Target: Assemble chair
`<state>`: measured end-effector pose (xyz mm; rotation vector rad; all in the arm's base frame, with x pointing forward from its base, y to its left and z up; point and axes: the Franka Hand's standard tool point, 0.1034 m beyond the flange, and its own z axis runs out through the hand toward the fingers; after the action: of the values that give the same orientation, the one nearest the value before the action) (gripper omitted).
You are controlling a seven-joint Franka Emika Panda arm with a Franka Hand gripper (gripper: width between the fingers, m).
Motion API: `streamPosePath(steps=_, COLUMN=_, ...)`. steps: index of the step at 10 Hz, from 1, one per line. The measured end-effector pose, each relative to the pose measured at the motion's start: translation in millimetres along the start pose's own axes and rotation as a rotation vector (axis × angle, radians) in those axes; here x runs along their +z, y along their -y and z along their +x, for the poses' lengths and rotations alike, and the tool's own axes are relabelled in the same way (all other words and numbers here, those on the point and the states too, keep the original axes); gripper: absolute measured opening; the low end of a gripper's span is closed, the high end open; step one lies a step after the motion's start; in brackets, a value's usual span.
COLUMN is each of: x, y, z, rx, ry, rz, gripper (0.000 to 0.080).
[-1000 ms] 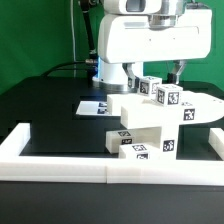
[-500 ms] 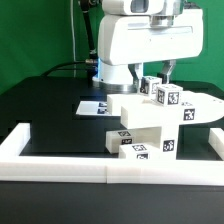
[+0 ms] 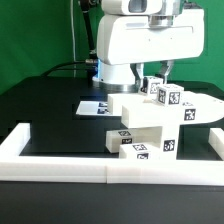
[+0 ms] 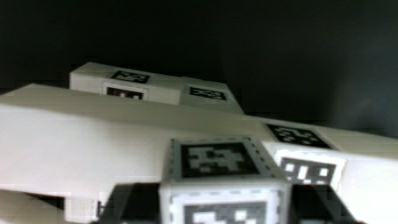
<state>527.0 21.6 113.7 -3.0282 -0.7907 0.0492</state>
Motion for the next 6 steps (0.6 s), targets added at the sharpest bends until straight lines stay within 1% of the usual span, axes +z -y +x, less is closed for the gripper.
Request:
streamPosePath(steps=1, x=0.0, y=0.2, z=0.1, rx=0.025, ry=-0.001, rz=0.001, gripper=0.0285)
streamPosePath(steps=3, x=-0.2, y=0.3, z=0.4, rx=0.261, ry=-0.002, rz=0.002, gripper=0.0287)
streamPosePath(steps=4, x=-0.2, y=0.3, z=0.4, rx=0.29, ry=-0.002, rz=0.002, gripper=0.0287)
streamPosePath(steps=6, x=-0.3, y=0.4, z=0.7, rx=0.459, ry=-0.002, rz=0.003, gripper=0.0287)
